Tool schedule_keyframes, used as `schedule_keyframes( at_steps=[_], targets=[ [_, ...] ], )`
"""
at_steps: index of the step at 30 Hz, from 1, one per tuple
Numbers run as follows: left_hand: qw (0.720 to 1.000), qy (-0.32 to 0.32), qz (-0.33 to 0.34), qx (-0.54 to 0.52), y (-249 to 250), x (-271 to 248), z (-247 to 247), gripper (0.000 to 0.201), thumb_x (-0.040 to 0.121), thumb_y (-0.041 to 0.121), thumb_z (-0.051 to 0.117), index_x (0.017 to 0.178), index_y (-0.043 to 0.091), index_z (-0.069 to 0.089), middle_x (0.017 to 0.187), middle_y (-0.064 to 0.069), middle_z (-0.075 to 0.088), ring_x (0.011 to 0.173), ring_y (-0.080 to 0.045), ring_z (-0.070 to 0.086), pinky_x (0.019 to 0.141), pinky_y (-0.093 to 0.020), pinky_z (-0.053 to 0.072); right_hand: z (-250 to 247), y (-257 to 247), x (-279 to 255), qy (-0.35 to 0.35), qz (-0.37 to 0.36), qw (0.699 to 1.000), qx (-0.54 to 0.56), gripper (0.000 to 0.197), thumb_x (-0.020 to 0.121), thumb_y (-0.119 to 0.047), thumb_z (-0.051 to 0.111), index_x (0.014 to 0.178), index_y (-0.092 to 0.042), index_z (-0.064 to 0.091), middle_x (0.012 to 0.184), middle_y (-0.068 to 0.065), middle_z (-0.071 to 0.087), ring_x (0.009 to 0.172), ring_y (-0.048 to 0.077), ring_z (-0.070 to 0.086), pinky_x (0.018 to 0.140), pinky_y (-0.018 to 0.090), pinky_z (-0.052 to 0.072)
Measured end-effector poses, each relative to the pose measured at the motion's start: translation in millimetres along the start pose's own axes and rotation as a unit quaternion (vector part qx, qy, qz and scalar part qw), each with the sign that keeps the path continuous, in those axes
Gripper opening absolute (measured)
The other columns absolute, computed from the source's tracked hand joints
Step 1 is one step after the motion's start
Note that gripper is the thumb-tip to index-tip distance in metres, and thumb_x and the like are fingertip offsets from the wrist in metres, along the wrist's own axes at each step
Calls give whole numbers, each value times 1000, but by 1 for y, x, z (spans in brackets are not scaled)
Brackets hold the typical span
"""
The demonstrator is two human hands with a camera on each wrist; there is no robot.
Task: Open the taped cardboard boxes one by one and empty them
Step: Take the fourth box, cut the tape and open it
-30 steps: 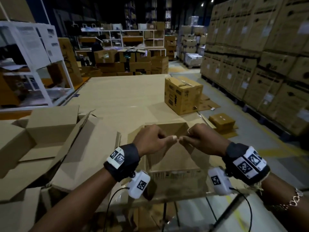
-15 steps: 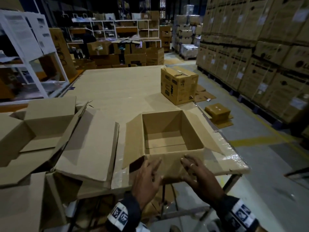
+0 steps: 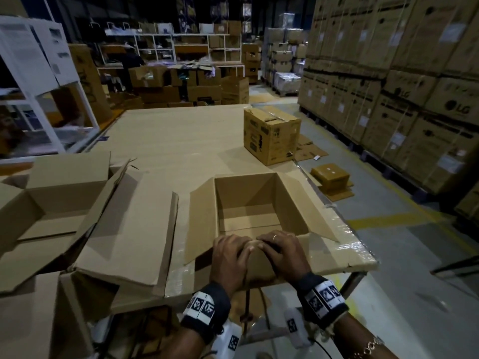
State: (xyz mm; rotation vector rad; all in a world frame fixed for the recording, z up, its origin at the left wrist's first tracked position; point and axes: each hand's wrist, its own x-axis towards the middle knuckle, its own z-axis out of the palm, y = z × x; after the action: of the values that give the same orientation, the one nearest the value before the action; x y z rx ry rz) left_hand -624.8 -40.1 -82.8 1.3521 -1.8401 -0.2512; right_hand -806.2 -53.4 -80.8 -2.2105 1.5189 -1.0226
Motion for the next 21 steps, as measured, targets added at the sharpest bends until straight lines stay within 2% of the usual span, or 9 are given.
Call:
schedule_keyframes(
  at_steps=[2, 4, 7, 9, 11, 15, 18, 21],
  targets=[
    [1000, 17, 7, 1, -1, 1, 4, 10, 91, 20, 70, 95, 29, 70, 92, 13, 69, 91, -5, 57, 96, -24, 33, 1, 0, 0, 13, -2, 1000, 4, 16, 93, -36, 62, 101, -29, 73, 97, -14, 70, 93, 7, 62, 87, 41, 49],
    [1000, 23, 4, 3, -2, 3, 6, 9, 90, 18, 70, 94, 27, 72, 92, 12, 70, 90, -7, 59, 97, -29, 35, 2, -1, 3, 20, -1, 1000, 4, 18, 92, -39, 60, 100, -29, 74, 97, -14, 70, 92, 8, 62, 88, 41, 48],
    [1000, -1, -13, 14, -6, 8, 5, 9, 89, 29, 67, 94, 27, 74, 93, 15, 71, 92, -6, 60, 100, -31, 34, -4, 2, 6, 18, 6, 1000, 18, 20, 89, -41, 64, 97, -27, 76, 95, -15, 72, 91, 4, 64, 87, 38, 50],
    [999, -23, -26, 12, -9, 12, -2, 16, 90, 36, 63, 93, 29, 77, 93, 18, 72, 92, -3, 59, 101, -29, 32, -15, 7, 5, 23, 6, 999, 27, 17, 87, -38, 68, 96, -27, 77, 93, -16, 73, 89, -1, 64, 85, 34, 53],
    [999, -39, -25, 2, -11, 16, -12, 16, 92, 36, 64, 92, 30, 79, 92, 19, 74, 92, -3, 59, 99, -28, 31, -26, 13, 4, 22, 1, 999, 36, 14, 88, -33, 70, 97, -26, 78, 93, -16, 74, 88, -3, 65, 82, 30, 54],
    [999, -45, -11, -23, -16, 17, -16, 12, 93, 35, 66, 92, 30, 78, 92, 20, 73, 92, 0, 58, 99, -29, 30, -43, 22, 0, -3, -4, 1000, 30, 15, 91, -27, 69, 105, -28, 76, 100, -17, 73, 94, -4, 64, 85, 25, 53],
    [999, -25, -6, -30, -21, 13, -9, 13, 93, 39, 61, 90, 31, 73, 90, 21, 69, 93, 3, 56, 102, -30, 31, -46, 28, -2, -8, -6, 1000, 23, 16, 93, -29, 65, 106, -29, 75, 100, -17, 72, 95, -2, 63, 87, 30, 52],
    [1000, -7, -14, -26, -16, 10, -3, 10, 91, 35, 59, 87, 31, 68, 89, 20, 66, 91, -2, 56, 103, -34, 34, -44, 28, -4, 9, -22, 1000, 7, 19, 93, -31, 61, 103, -26, 76, 98, -13, 73, 91, 3, 65, 83, 36, 53]
  ],
)
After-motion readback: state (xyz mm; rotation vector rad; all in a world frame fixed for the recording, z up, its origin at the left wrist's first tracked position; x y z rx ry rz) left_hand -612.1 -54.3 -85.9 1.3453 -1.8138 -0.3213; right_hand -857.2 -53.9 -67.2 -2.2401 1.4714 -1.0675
